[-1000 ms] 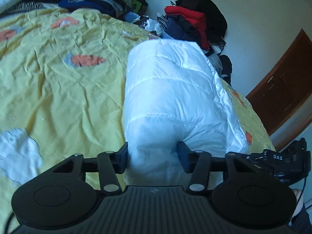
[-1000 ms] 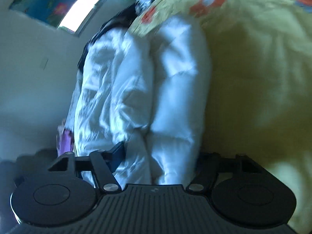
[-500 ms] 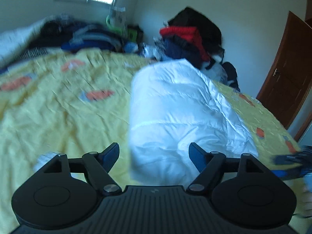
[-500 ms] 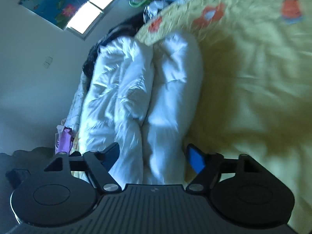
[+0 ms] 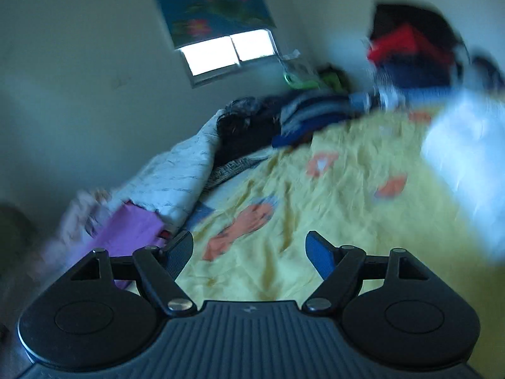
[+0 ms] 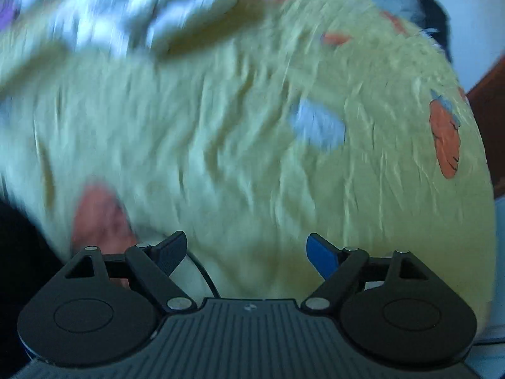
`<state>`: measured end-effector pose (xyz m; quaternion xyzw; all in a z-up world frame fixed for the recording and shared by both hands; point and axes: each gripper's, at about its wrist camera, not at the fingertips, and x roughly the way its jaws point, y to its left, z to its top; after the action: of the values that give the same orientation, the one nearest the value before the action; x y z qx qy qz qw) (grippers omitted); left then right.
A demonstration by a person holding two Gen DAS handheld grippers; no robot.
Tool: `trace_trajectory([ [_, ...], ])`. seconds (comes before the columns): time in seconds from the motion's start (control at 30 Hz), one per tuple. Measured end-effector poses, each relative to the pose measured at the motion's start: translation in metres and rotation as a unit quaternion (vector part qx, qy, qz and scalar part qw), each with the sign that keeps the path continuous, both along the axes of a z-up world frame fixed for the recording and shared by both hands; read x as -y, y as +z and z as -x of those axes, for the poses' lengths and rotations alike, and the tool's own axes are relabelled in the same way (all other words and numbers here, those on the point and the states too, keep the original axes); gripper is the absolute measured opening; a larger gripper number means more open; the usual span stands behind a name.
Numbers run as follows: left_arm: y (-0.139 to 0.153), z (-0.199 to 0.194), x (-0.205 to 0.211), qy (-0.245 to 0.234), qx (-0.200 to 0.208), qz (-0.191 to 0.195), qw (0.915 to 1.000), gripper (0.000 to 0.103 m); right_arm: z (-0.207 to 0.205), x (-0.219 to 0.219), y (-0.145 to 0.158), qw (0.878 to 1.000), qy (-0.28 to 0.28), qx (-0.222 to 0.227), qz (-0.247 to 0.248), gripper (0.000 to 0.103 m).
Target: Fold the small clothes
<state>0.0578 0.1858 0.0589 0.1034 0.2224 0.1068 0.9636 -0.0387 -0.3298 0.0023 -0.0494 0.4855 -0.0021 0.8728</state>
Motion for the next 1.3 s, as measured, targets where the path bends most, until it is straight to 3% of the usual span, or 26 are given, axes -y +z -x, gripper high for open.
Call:
trace_trajectory([
  [0.07, -0.003, 0.002, 0.018, -0.046, -0.009, 0.077, 0.9959, 0.078, -0.018, -0.008, 0.005, 0.997, -0.029, 0.071, -0.022, 0.088],
  [0.17, -0.031, 0.003, 0.073, -0.11, -0.05, 0.144, 0.9821, 0.078, -0.046, -0.035, 0.008, 0.984, -0.04, 0.159, -0.071, 0.094],
  [0.27, -0.066, 0.008, 0.13, -0.164, -0.098, 0.194, 0.9624, 0.078, -0.061, -0.068, 0.004, 0.975, -0.011, 0.179, -0.13, 0.095],
  [0.37, -0.09, 0.011, 0.164, -0.177, -0.13, 0.221, 0.9501, 0.078, -0.07, -0.102, -0.006, 0.971, 0.01, 0.17, -0.166, 0.098],
  [0.47, -0.105, 0.016, 0.181, -0.166, -0.12, 0.186, 0.9609, 0.079, -0.075, -0.131, -0.028, 0.977, -0.004, 0.135, -0.165, 0.1],
  [0.57, -0.114, 0.018, 0.185, -0.168, -0.101, 0.16, 0.9676, 0.083, -0.072, -0.157, -0.05, 0.987, -0.022, 0.144, -0.066, 0.1],
  [0.63, -0.118, 0.016, 0.184, -0.168, -0.094, 0.163, 0.9676, 0.087, -0.072, -0.161, -0.063, 0.988, -0.031, 0.149, -0.032, 0.1],
  [0.7, -0.118, 0.02, 0.186, -0.163, -0.092, 0.165, 0.9683, 0.088, -0.073, -0.152, -0.073, 0.988, -0.053, 0.138, -0.047, 0.1],
  [0.73, -0.118, 0.02, 0.188, -0.164, -0.094, 0.162, 0.9687, 0.09, -0.072, -0.149, -0.075, 0.985, -0.057, 0.153, -0.049, 0.102],
  [0.87, -0.117, 0.014, 0.199, -0.169, -0.124, 0.143, 0.9673, 0.103, -0.077, -0.142, -0.068, 0.986, -0.062, 0.145, -0.058, 0.102],
  [1.07, -0.117, -0.005, 0.195, -0.14, -0.133, 0.139, 0.9713, 0.103, -0.095, -0.149, -0.074, 0.989, -0.078, 0.125, -0.032, 0.103],
  [1.3, -0.119, -0.002, 0.194, -0.149, -0.13, 0.134, 0.9711, 0.103, -0.096, -0.15, -0.078, 0.986, -0.081, 0.144, -0.031, 0.103],
])
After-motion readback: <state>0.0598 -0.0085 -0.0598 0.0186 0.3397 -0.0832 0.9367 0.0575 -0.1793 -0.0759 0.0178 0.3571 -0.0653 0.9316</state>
